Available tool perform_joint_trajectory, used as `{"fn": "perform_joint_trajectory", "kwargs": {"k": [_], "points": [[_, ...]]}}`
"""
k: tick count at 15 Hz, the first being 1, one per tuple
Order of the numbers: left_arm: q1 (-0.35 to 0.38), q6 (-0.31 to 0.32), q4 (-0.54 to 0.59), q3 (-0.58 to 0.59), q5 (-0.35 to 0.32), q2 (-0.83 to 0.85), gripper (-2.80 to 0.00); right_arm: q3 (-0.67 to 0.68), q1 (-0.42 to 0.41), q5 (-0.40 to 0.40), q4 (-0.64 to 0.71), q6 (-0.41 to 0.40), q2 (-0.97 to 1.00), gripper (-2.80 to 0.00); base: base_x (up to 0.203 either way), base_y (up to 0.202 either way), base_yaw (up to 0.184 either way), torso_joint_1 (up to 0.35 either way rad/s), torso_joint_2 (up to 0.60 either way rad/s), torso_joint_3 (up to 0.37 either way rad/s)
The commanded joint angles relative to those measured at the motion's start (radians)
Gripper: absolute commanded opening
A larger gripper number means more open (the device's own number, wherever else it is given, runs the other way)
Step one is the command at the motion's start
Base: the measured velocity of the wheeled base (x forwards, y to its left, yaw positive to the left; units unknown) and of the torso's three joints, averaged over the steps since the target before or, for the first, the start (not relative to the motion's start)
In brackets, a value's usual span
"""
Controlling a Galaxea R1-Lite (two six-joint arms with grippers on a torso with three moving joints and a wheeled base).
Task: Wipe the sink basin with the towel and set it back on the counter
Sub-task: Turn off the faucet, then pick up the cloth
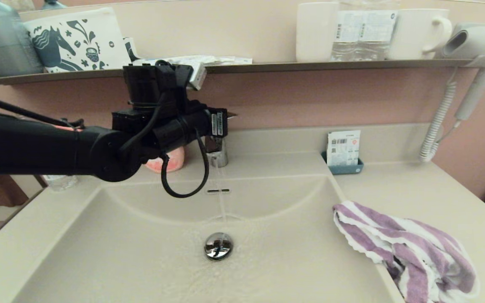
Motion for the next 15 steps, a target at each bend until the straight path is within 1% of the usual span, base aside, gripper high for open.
{"fn": "perform_joint_trajectory", "kwargs": {"k": [1, 3, 7, 11, 12, 15], "points": [[-0.011, -0.001, -0.019, 0.07, 0.002, -0.028, -2.8, 0.0, 0.0, -0.001, 0.0, 0.001, 0.001, -2.8, 0.0, 0.0, 0.0, 0.0, 0.0, 0.0], [-0.003, 0.001, -0.076, 0.083, 0.005, -0.032, -2.8, 0.0, 0.0, -0.001, 0.0, 0.001, 0.001, -2.8, 0.0, 0.0, 0.0, 0.0, 0.0, 0.0], [0.026, 0.002, -0.071, 0.089, 0.004, -0.104, -2.8, 0.0, 0.0, -0.001, 0.0, 0.001, 0.001, -2.8, 0.0, 0.0, 0.0, 0.0, 0.0, 0.0], [0.064, -0.01, -0.076, 0.276, 0.009, -0.292, -2.8, 0.0, 0.0, -0.001, 0.0, 0.001, 0.001, -2.8, 0.0, 0.0, 0.0, 0.0, 0.0, 0.0], [0.071, -0.019, -0.075, 0.315, 0.019, -0.353, -2.8, 0.0, 0.0, -0.001, 0.0, 0.001, 0.001, -2.8, 0.0, 0.0, 0.0, 0.0, 0.0, 0.0], [0.079, -0.031, -0.071, 0.444, 0.081, -0.557, -2.8, 0.0, 0.0, -0.001, 0.0, 0.001, 0.001, -2.8, 0.0, 0.0, 0.0, 0.0, 0.0, 0.0]]}}
